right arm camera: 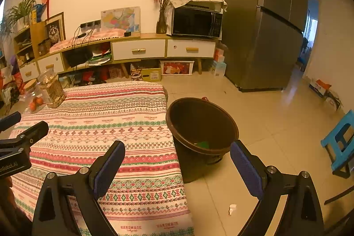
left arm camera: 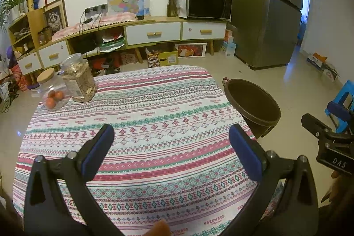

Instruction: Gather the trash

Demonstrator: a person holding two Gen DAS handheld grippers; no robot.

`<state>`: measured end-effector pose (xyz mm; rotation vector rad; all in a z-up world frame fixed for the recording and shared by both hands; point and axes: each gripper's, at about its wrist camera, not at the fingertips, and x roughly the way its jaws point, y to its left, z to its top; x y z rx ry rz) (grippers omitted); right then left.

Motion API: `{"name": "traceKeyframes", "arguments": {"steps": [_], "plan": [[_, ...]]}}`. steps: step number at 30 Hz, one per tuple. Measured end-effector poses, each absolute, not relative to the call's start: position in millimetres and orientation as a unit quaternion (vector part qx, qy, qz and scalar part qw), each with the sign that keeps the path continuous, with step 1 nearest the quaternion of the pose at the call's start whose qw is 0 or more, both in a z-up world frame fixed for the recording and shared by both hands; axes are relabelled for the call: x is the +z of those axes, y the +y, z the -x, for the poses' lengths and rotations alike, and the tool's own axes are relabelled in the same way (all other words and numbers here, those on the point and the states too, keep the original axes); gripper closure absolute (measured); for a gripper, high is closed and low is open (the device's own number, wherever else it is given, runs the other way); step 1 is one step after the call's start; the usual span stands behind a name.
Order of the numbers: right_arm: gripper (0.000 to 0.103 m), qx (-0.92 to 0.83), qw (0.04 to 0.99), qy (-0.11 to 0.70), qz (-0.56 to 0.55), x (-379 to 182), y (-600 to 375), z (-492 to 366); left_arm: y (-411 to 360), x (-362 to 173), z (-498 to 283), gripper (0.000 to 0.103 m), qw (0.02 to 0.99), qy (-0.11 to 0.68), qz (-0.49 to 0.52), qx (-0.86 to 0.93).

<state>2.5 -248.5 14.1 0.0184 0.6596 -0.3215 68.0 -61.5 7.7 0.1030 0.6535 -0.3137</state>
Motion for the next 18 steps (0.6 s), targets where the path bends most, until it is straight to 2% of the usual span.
{"name": "traceKeyframes", "arguments": {"steps": [18], "plan": [[0.006,-0.157,0.934,0.321,-0.007,13.8,-249.2,-3.3,-61.9,8.9,-67.6,0.0,0.934,0.319,-0.048,-0.155]]}}
